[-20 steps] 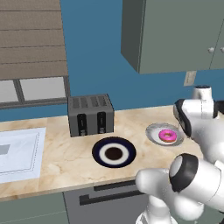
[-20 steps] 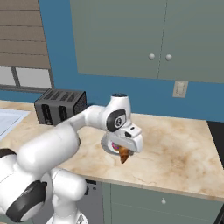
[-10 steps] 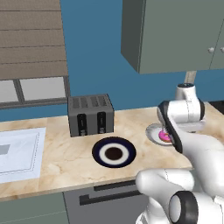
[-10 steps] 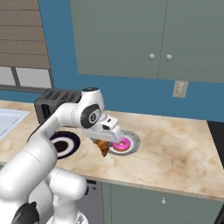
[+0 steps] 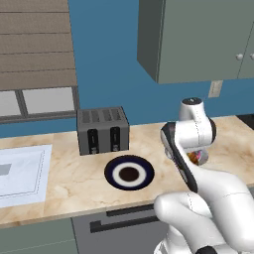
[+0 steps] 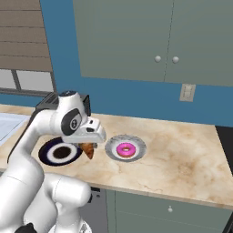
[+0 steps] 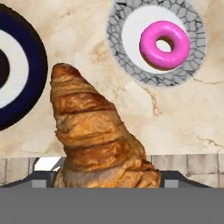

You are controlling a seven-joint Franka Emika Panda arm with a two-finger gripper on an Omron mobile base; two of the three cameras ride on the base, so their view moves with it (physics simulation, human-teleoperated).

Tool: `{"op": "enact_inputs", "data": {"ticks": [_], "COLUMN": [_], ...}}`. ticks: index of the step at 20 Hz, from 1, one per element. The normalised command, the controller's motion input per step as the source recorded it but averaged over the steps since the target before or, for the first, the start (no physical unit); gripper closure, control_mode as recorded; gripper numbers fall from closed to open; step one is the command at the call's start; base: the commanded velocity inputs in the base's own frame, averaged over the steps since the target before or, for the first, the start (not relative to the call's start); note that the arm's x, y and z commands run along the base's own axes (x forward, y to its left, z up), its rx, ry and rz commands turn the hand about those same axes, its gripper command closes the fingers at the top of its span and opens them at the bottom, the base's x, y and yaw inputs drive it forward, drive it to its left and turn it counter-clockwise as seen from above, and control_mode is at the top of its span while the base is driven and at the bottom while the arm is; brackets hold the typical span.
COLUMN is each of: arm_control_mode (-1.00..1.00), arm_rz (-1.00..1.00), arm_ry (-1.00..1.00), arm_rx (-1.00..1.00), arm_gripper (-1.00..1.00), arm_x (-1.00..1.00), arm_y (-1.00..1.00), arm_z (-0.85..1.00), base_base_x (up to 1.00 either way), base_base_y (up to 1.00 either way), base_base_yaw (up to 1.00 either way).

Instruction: Place the pastries on the plates.

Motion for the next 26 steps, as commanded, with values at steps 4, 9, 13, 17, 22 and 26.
{"op": "enact_inputs", "data": {"ticks": [4,9,13,17,22,26], "arm_control_mode": [-1.0,-1.0,-1.0,-1.0,-1.0,-1.0], "arm_rz": [0.26,0.23,0.2,0.18,0.13,0.07], "arm_ry": [0.0,0.0,0.03,0.03,0.07,0.08], "arm_rx": [0.0,0.0,0.0,0.0,0.0,0.0], "arm_gripper": [1.0,1.0,1.0,1.0,1.0,1.0], "arm_x": [0.0,0.02,0.17,0.33,0.51,0.24], "arm_y": [0.71,0.7,0.65,0.56,0.33,0.22], "arm_z": [0.13,0.03,0.0,0.0,-0.1,-0.31], "base_base_x": [0.0,0.0,0.0,0.0,0.0,0.0], "base_base_y": [0.0,0.0,0.0,0.0,0.0,0.0], "base_base_yaw": [0.0,0.0,0.0,0.0,0.0,0.0]}}
